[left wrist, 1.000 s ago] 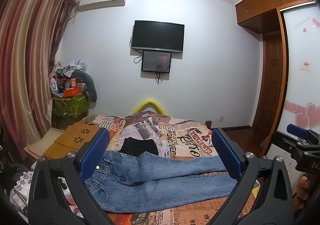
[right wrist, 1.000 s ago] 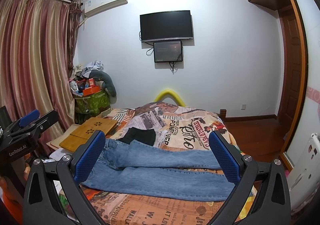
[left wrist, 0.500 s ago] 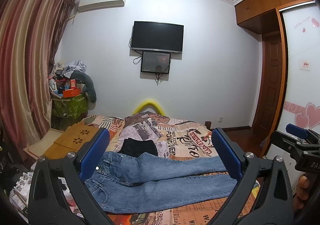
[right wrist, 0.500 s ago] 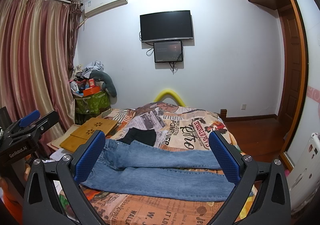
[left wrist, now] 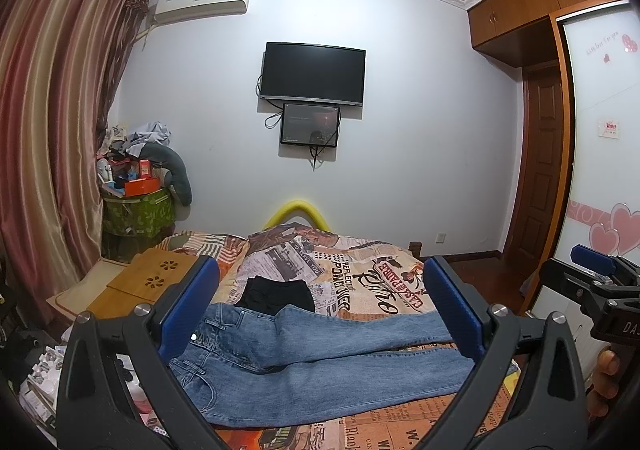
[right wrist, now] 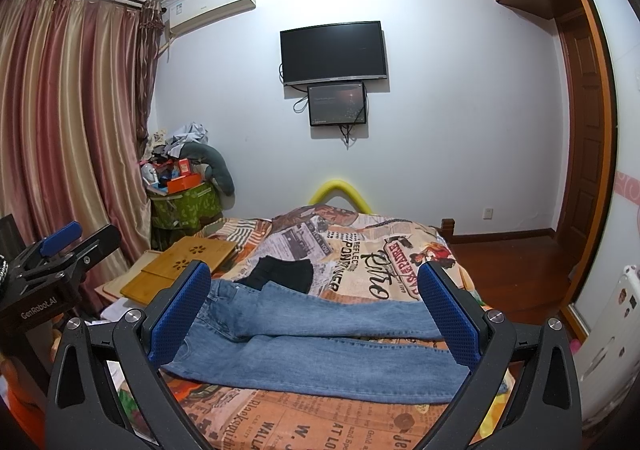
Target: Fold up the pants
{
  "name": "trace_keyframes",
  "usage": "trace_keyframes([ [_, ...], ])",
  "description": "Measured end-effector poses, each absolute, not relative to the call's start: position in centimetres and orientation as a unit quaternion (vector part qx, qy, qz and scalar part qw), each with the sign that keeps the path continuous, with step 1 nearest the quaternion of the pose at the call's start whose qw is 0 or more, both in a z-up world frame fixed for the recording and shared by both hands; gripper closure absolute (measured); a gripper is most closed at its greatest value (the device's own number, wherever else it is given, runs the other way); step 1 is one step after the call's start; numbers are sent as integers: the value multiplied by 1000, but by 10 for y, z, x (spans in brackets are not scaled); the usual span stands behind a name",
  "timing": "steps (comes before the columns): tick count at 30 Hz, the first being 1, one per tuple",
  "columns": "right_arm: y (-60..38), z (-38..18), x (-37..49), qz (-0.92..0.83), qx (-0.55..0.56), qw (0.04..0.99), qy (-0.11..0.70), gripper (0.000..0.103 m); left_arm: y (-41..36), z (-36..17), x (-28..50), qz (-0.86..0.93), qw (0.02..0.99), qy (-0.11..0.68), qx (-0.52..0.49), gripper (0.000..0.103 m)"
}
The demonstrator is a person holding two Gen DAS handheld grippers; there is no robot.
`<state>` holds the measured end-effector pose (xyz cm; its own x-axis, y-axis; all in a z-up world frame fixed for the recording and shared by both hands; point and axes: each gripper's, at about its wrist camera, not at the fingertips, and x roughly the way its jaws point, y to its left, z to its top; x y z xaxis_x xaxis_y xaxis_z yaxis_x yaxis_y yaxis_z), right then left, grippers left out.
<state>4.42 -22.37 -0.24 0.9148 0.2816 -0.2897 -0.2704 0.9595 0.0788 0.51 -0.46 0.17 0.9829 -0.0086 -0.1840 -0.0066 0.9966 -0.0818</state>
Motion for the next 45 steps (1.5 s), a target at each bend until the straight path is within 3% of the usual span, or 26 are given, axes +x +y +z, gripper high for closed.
trace_keyframes([
  [21, -214, -8, 67, 134, 12, 976, 173, 0, 4, -6, 27, 0, 993, 111, -39, 0],
  [32, -198, -43, 144, 115, -16, 964, 240, 0, 40, -44, 121, 33, 982, 185, -29, 0],
  [45, -188, -117, 258, 113, -62, 939, 320, 0, 111, -132, 252, 100, 950, 295, -4, 0],
])
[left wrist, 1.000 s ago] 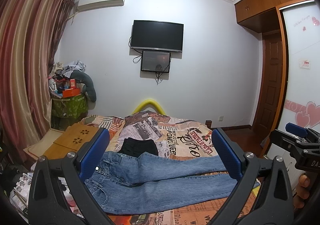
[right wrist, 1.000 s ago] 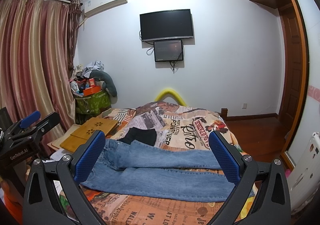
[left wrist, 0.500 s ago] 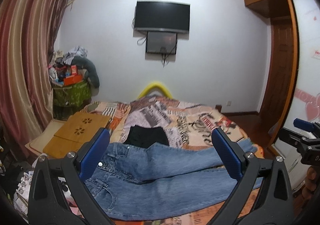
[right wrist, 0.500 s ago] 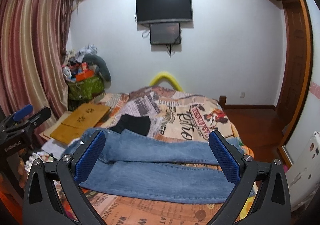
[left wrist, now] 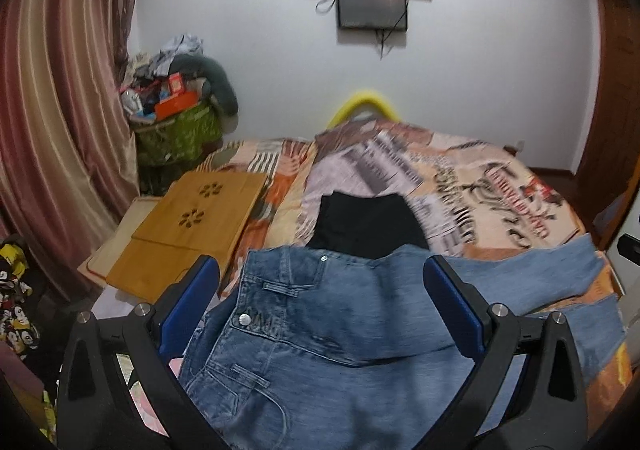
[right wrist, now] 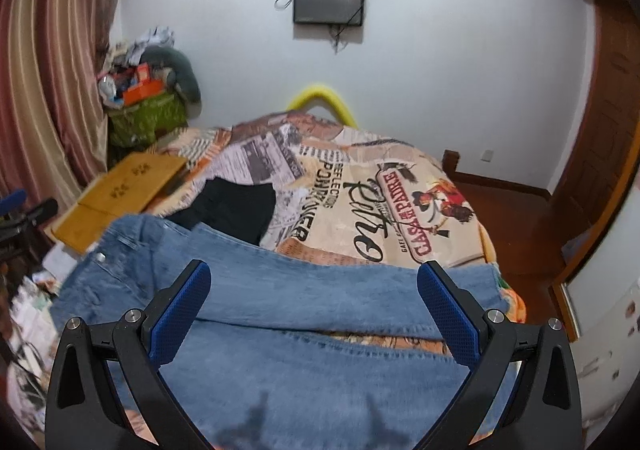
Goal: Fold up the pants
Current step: 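Lower both grippers onto the jeans waistband and leg edge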
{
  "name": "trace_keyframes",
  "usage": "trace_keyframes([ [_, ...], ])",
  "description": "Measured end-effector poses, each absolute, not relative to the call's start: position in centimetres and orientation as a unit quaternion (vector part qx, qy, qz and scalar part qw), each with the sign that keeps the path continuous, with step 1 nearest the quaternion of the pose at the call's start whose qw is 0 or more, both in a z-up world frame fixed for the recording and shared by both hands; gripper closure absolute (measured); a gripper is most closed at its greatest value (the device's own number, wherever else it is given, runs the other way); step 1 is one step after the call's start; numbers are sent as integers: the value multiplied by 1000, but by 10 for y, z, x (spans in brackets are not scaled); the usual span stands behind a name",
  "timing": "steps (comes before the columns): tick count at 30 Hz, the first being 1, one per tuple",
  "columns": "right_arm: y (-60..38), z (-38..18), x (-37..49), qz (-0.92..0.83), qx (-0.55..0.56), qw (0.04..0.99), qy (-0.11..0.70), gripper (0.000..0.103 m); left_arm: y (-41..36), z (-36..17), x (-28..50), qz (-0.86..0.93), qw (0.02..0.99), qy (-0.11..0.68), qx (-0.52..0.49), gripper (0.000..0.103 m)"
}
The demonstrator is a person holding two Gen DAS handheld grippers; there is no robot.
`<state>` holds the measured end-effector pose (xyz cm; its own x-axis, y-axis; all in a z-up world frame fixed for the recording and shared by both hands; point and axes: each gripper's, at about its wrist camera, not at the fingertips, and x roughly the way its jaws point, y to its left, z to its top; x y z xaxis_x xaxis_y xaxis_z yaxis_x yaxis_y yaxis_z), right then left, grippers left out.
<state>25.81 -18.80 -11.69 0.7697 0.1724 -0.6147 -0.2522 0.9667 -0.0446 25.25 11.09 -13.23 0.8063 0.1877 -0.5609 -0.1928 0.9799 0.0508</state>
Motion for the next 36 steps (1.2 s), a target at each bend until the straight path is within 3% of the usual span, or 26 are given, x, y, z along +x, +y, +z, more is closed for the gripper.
trace_keyframes([
  [19, -159, -216, 403, 163, -113, 887, 418, 2, 255, -256, 385, 129, 888, 439, -39, 1],
  [27, -151, -249, 447, 223, -96, 851, 465, 15, 278, -288, 432, 107, 861, 490, -83, 16],
  [34, -123, -280, 459, 297, -121, 800, 507, 18, 294, -320, 458, 94, 827, 531, -156, 37],
  [36, -116, -290, 459, 308, -137, 784, 522, 26, 294, -320, 459, 84, 827, 530, -168, 48],
])
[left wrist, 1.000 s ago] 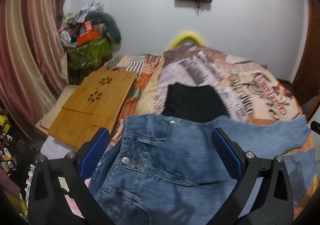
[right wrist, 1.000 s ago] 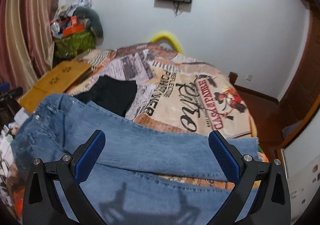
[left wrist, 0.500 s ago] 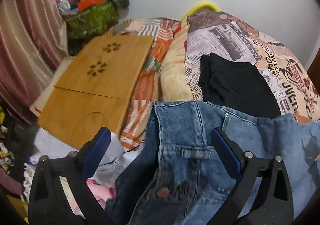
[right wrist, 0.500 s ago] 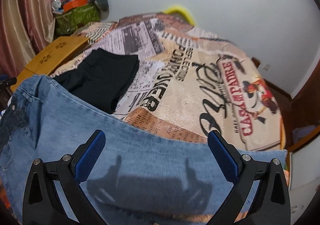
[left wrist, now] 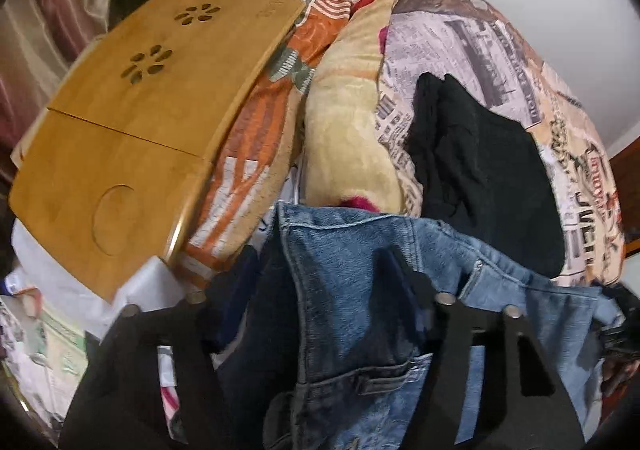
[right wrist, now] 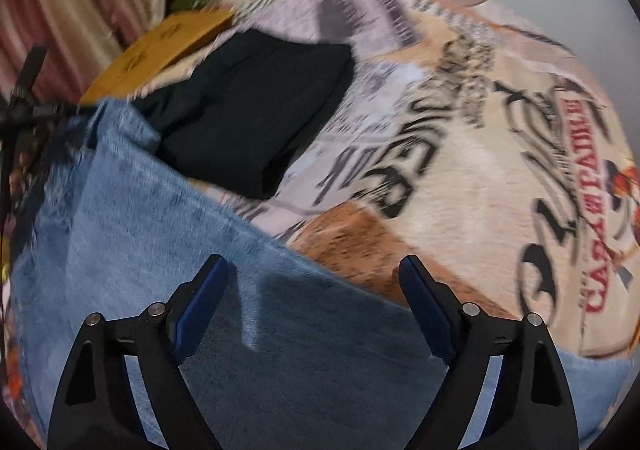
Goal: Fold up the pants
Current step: 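Lower both grippers onto the jeans waistband and leg edge, then grasp the waistband with the left gripper while the right gripper grasps the leg edge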
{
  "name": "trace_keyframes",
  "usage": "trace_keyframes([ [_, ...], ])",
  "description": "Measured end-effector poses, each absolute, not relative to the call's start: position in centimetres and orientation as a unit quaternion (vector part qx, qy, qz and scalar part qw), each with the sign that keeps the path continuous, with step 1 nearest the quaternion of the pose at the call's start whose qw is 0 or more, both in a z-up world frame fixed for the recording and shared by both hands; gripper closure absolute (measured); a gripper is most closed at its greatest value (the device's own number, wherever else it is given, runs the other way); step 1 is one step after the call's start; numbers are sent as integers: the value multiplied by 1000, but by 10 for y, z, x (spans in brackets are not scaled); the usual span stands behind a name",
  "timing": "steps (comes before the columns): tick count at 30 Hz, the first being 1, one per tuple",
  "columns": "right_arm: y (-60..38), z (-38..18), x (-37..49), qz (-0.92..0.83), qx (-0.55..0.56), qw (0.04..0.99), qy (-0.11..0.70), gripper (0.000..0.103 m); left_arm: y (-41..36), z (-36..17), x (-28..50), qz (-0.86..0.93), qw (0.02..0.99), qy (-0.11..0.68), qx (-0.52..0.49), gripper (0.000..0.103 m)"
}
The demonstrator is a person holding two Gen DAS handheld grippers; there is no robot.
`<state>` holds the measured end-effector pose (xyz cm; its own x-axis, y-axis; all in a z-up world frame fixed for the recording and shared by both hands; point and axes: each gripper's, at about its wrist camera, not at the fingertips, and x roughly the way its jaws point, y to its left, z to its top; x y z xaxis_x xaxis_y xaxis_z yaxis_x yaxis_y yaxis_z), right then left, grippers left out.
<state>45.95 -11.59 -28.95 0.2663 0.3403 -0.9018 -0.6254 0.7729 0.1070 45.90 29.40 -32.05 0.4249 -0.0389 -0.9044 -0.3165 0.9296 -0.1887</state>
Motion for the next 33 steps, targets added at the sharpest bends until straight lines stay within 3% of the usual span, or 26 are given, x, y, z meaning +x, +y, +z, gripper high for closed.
trace_keyframes([
  [1, -114, -294, 459, 313, -141, 777, 528, 32, 293, -320, 459, 74, 826, 531, -174, 58],
  [2, -114, -297, 458, 313, -140, 776, 529, 32, 292, -320, 459, 67, 826, 532, -175, 67],
  [6, -113, -299, 454, 309, -137, 777, 531, 37, 280, -310, 458, 61, 835, 528, -144, 80],
  [10, -108, -299, 448, 310, -149, 775, 530, 75, 274, -297, 454, 52, 842, 519, -134, 92],
  [14, -108, -295, 441, 301, -159, 786, 516, 88, 266, -282, 447, 50, 852, 508, -116, 94],
  [20, -121, -272, 429, 287, -150, 814, 483, 95, 253, -254, 432, 56, 868, 485, -93, 97],
  [33, -146, -211, 361, 281, -148, 850, 420, 95, 249, -207, 364, 69, 888, 449, -74, 98],
])
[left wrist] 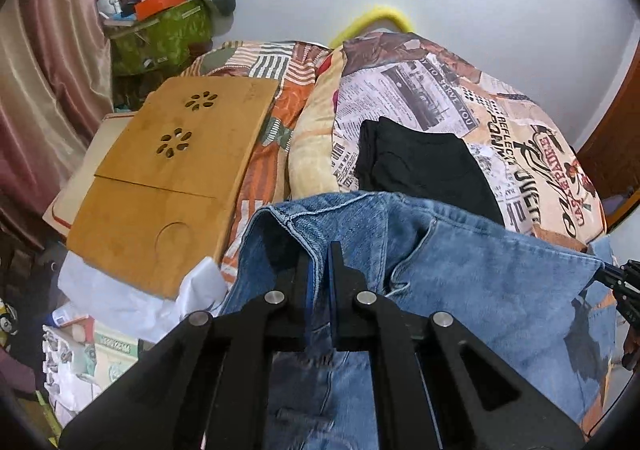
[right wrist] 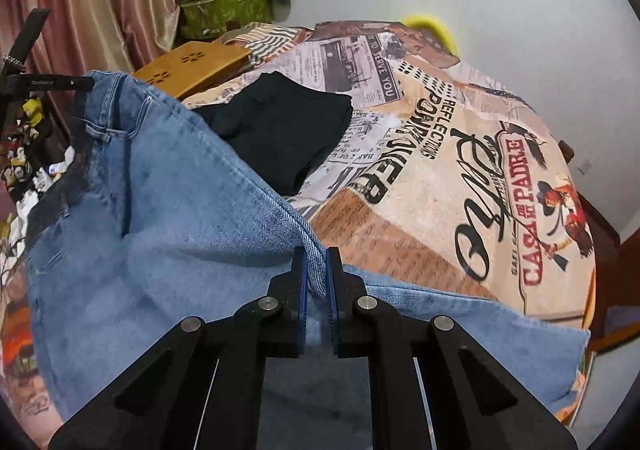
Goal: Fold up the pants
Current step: 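Grasp the waistband with the left gripper while the right gripper grasps the leg edge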
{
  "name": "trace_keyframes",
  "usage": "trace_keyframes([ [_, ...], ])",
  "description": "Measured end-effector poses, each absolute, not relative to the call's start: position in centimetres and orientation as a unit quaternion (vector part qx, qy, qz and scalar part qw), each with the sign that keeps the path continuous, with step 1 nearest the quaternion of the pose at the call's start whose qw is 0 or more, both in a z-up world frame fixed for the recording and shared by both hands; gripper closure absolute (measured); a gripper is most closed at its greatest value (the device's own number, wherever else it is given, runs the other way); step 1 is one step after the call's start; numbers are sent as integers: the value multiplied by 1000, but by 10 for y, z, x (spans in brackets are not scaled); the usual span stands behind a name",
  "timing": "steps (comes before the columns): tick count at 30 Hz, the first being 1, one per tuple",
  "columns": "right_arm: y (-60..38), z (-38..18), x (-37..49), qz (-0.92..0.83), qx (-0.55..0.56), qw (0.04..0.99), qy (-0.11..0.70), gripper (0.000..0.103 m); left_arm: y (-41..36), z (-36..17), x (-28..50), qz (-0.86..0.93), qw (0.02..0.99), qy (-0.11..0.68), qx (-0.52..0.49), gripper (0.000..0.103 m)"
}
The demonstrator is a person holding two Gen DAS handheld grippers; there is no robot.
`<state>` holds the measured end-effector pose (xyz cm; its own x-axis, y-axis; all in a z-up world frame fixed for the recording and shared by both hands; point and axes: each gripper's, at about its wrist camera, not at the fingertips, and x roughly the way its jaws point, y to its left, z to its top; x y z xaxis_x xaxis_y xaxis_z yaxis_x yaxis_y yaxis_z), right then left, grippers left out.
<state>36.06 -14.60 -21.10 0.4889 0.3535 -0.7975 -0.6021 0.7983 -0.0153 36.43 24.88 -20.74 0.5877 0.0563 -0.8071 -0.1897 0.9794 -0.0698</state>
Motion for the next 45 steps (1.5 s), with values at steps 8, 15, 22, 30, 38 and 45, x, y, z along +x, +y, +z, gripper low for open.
trace_keyframes([
  [8, -153, -197, 306, 287, -147, 852, 412, 95, 249, -196, 309, 71, 891, 440, -80, 98],
  [15, -154, -197, 264, 291, -142, 850, 415, 95, 243, -196, 268, 76, 894, 439, -55, 98],
  [22, -151, -212, 227, 294, -144, 842, 428, 95, 245, -214, 229, 94, 889, 446, -53, 98],
  [30, -143, -234, 199, 286, -154, 834, 446, 95, 268, -256, 200, 120, 868, 474, -92, 98],
  [38, -137, -249, 186, 279, -166, 830, 454, 94, 282, -307, 185, 139, 839, 511, -123, 97],
  [45, -136, -246, 184, 272, -158, 832, 457, 90, 283, -310, 180, 145, 832, 520, -126, 92],
])
